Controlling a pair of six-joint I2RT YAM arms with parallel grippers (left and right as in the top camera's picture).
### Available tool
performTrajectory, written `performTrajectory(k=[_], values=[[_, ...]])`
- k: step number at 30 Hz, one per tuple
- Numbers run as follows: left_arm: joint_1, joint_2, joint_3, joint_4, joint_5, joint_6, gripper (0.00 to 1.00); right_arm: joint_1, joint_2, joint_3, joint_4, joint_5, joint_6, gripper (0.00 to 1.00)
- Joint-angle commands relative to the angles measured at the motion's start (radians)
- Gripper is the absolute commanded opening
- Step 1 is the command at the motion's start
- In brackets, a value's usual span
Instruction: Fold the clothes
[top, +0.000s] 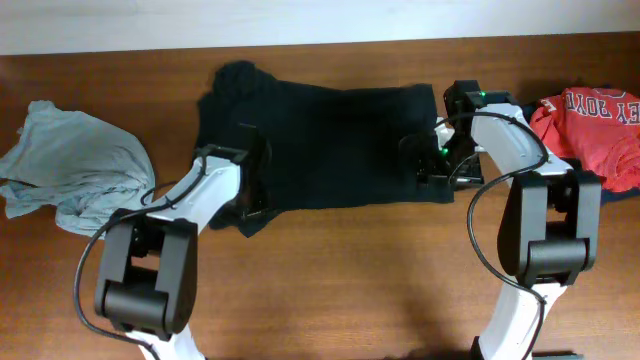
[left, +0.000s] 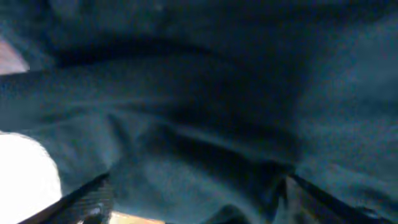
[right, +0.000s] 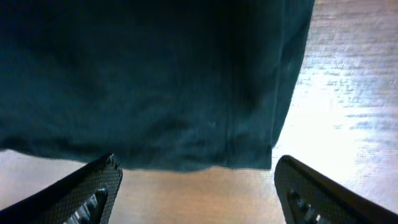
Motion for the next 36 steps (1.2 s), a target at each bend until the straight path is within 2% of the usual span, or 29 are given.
performTrajectory(k=[1, 10, 12, 13, 14, 19, 20, 22, 24, 27, 31, 36], values=[[-0.004, 0.031, -0.076, 0.066, -0.037, -0.015, 0.81, 0.000, -0.002, -0.008, 0.003, 0.019, -0.002, 0.82], [-0.004, 0.031, -0.123, 0.117, -0.037, -0.015, 0.64, 0.001, 0.012, -0.052, 0.050, 0.016, -0.002, 0.82], [-0.004, 0.031, -0.123, 0.117, -0.037, -0.015, 0.52, 0.001, 0.012, -0.080, 0.074, 0.016, -0.002, 0.82], [-0.004, 0.031, -0.123, 0.117, -0.037, -0.015, 0.36, 0.001, 0.012, -0.112, 0.099, 0.015, -0.001, 0.82], [-0.003, 0.031, -0.123, 0.119, -0.037, -0.015, 0.29, 0.001, 0.012, -0.129, 0.113, 0.013, -0.001, 0.82], [-0.003, 0.031, -0.123, 0.120, -0.038, -0.014, 0.15, 0.001, 0.012, -0.193, 0.151, 0.012, 0.010, 0.82], [-0.003, 0.031, -0.123, 0.120, -0.038, -0.014, 0.09, 0.001, 0.012, -0.206, 0.150, 0.012, 0.011, 0.78], [-0.003, 0.031, -0.123, 0.121, -0.040, -0.014, 0.08, 0.001, 0.011, -0.208, 0.142, 0.013, 0.032, 0.72], [-0.003, 0.031, -0.123, 0.121, -0.041, -0.014, 0.08, 0.001, 0.011, -0.208, 0.134, 0.006, 0.067, 0.72], [-0.003, 0.031, -0.123, 0.120, -0.041, -0.014, 0.08, 0.001, 0.011, -0.208, 0.118, -0.056, 0.075, 0.73], [-0.003, 0.031, -0.123, 0.121, -0.041, -0.014, 0.08, 0.002, 0.008, -0.208, 0.068, -0.137, 0.066, 0.81], [-0.003, 0.031, -0.123, 0.121, -0.041, -0.014, 0.08, 0.042, -0.005, -0.208, 0.033, -0.149, 0.056, 0.81]])
